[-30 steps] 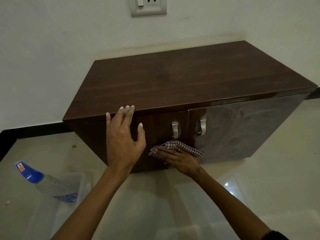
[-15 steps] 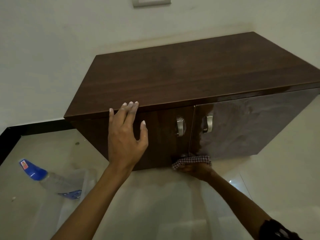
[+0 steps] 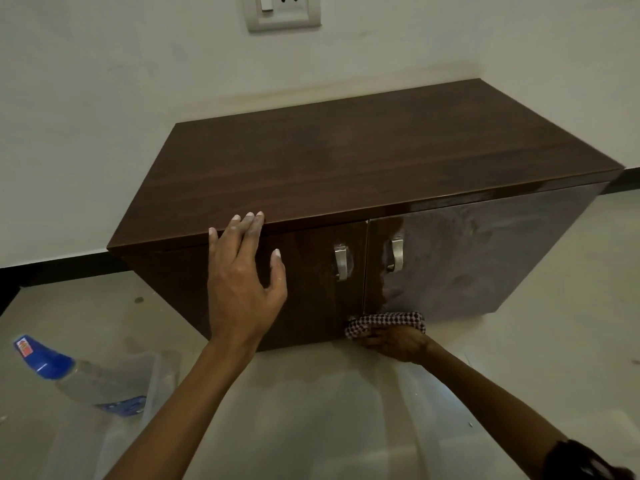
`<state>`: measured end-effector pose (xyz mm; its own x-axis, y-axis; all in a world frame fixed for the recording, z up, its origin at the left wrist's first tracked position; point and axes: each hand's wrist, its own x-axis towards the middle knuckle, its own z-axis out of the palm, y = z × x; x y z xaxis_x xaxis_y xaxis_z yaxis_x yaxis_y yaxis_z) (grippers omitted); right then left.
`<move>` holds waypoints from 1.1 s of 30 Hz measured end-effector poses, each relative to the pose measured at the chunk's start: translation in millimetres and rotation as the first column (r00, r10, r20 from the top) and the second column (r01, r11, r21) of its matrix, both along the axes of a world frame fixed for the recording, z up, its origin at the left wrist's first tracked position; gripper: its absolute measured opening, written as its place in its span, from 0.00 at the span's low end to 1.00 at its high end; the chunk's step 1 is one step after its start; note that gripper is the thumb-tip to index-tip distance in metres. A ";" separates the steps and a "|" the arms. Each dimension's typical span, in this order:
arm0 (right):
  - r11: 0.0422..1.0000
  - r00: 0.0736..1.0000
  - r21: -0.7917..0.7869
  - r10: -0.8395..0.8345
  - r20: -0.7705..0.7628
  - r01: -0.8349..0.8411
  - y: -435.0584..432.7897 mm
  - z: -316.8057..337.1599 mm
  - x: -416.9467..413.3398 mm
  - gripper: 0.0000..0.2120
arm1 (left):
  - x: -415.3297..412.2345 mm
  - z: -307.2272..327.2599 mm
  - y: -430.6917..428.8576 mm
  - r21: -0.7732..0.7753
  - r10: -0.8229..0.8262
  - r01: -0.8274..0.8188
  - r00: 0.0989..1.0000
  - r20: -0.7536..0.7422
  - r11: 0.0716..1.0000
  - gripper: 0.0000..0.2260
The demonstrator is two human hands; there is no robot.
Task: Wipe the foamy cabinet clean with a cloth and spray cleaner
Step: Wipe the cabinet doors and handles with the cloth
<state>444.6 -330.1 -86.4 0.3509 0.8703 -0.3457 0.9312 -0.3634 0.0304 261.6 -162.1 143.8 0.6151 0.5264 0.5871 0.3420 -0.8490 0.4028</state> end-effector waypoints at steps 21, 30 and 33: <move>0.878 0.768 0.072 0.372 0.522 -0.474 -26.7 10.6 19.2 0.29 | 27.4 9.5 -20.0 0.063 -0.172 0.179 0.980 -0.098 0.982 0.21; 0.832 0.712 0.099 0.399 0.578 -0.546 -28.7 -15.2 37.7 0.24 | 49.1 9.3 -33.2 0.072 -0.234 0.241 0.968 -0.090 0.968 0.20; 0.938 0.951 0.193 0.258 0.169 -0.289 -35.7 -17.2 34.4 0.36 | 54.0 9.5 -36.8 0.080 -0.253 0.259 0.964 -0.079 0.962 0.21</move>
<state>479.0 -365.8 -103.6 0.1199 0.9870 -0.1069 0.9874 -0.1073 0.1163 315.6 -199.0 153.3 0.7624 0.2936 0.5767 0.1321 -0.9430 0.3055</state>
